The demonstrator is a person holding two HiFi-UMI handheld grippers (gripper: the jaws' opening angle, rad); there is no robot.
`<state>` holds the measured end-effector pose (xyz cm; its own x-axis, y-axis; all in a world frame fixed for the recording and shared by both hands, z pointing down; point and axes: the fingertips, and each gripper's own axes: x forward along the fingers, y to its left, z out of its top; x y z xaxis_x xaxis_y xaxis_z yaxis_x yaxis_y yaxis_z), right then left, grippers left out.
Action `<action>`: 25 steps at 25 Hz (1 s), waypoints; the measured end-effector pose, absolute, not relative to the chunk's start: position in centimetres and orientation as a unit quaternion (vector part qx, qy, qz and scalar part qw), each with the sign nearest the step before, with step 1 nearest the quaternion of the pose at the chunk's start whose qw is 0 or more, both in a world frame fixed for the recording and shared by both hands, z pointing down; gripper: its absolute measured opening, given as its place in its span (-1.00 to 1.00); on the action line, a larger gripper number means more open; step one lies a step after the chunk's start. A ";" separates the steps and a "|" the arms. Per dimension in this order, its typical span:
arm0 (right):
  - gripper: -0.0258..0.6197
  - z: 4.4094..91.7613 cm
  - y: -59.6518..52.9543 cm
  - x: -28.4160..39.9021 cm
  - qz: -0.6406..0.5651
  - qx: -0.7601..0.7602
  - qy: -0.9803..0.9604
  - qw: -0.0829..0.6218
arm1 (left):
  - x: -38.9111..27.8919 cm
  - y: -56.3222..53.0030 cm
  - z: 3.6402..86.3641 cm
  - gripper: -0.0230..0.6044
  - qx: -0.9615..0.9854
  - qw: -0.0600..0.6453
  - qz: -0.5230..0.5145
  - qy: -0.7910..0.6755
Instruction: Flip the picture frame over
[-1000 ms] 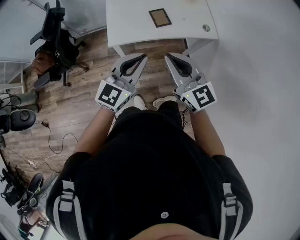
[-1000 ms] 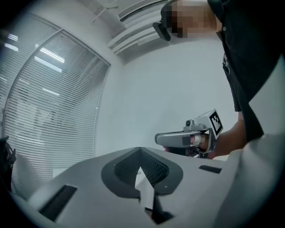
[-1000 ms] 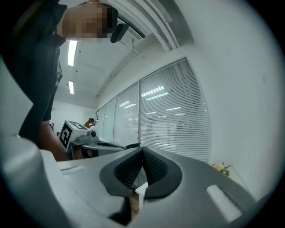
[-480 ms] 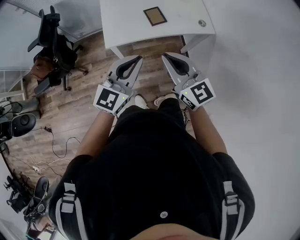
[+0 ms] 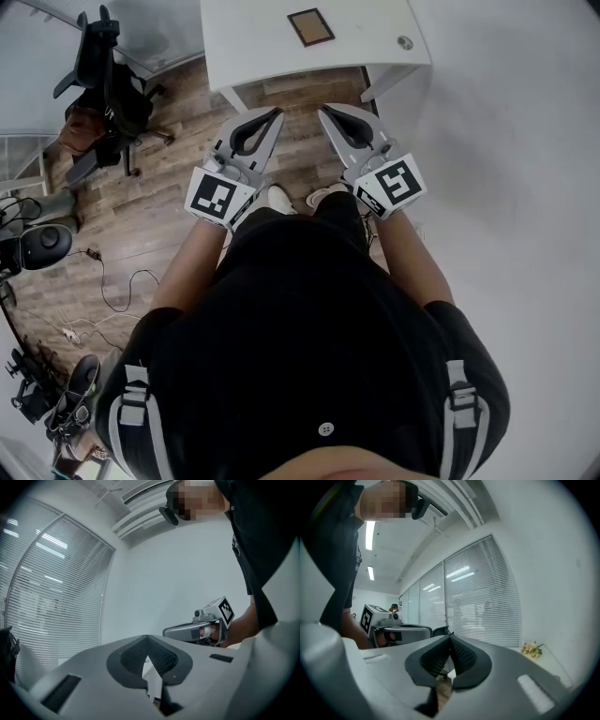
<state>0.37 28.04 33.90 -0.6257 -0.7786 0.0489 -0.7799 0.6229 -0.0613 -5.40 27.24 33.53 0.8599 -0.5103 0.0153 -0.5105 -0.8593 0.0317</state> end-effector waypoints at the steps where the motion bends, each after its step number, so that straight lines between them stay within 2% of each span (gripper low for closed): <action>1: -0.89 34.0 28.2 0.3 0.038 0.434 -0.900 0.010 | -5.4 27.4 33.5 -0.92 0.964 0.017 0.003 -0.265; 8: -0.84 34.4 28.1 0.7 0.035 0.453 -0.891 0.013 | -5.8 27.4 33.8 -0.92 0.965 0.006 0.008 -0.264; 10: -0.60 34.4 28.0 0.8 0.039 0.457 -0.889 0.012 | -5.9 27.4 33.7 -0.92 0.965 0.005 0.008 -0.263; 20: -0.18 34.0 27.8 1.2 0.039 0.476 -0.878 0.010 | -6.4 27.3 33.2 -0.92 0.965 0.001 0.003 -0.261; 25: 0.14 34.1 27.5 0.8 0.038 0.483 -0.875 0.011 | -7.0 27.2 33.3 -0.92 0.965 0.003 0.000 -0.262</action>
